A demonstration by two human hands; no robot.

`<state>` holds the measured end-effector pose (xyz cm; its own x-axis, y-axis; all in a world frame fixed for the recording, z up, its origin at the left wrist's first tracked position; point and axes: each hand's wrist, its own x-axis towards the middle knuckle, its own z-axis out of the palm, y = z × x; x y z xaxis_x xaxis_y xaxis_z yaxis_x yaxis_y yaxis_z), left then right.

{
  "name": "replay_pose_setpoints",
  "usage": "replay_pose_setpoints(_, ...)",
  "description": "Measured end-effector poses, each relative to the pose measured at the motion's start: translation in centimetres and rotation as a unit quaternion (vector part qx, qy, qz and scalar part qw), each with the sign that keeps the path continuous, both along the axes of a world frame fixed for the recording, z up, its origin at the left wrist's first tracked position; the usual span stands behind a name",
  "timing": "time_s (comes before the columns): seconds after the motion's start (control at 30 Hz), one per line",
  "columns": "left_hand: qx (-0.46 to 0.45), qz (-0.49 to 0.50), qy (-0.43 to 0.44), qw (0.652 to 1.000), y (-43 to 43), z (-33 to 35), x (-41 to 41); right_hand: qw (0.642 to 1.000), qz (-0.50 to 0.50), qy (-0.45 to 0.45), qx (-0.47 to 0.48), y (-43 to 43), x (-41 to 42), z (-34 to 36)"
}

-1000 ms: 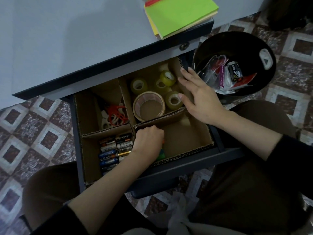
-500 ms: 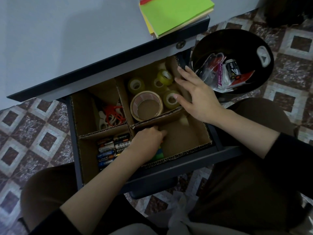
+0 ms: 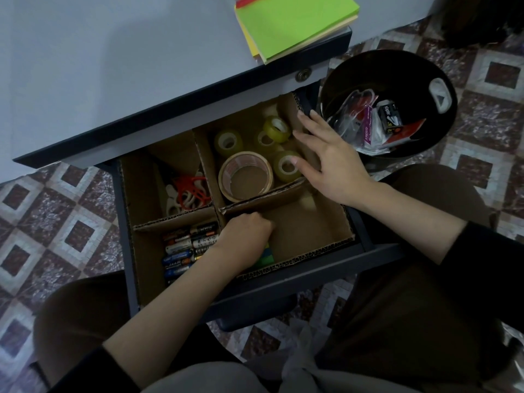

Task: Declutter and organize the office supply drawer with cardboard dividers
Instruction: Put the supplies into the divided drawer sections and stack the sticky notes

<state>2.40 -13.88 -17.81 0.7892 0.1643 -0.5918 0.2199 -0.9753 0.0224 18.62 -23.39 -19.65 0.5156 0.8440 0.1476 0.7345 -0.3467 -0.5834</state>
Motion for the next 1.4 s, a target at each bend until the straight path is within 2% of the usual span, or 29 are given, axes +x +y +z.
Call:
replay_pose_setpoints(0.5,0.018,0.008,-0.02,1.0,-0.3,1.7,-0.1,1.0,-0.005,0.01,-0.008,0.0,-0.2,0.6)
replay_pose_setpoints(0.7,-0.047,0.032,-0.042,0.998,1.0,4.3,-0.8,0.997,-0.006,0.073,0.008,0.0,0.3,1.6)
replay_pose_setpoints(0.9,-0.094,0.1,-0.172,0.976,3.1,6.9,-1.9,0.997,-0.035,0.043,0.053,0.6,-0.1,4.1)
replay_pose_setpoints(1.17,-0.135,0.157,-0.309,0.928,5.2,9.8,-1.6,0.992,-0.007,0.033,0.125,1.7,-1.0,10.4)
replay_pose_setpoints(1.4,-0.122,0.201,-0.413,0.88,9.3,14.5,2.5,0.997,-0.005,-0.035,0.074,4.8,3.3,16.3)
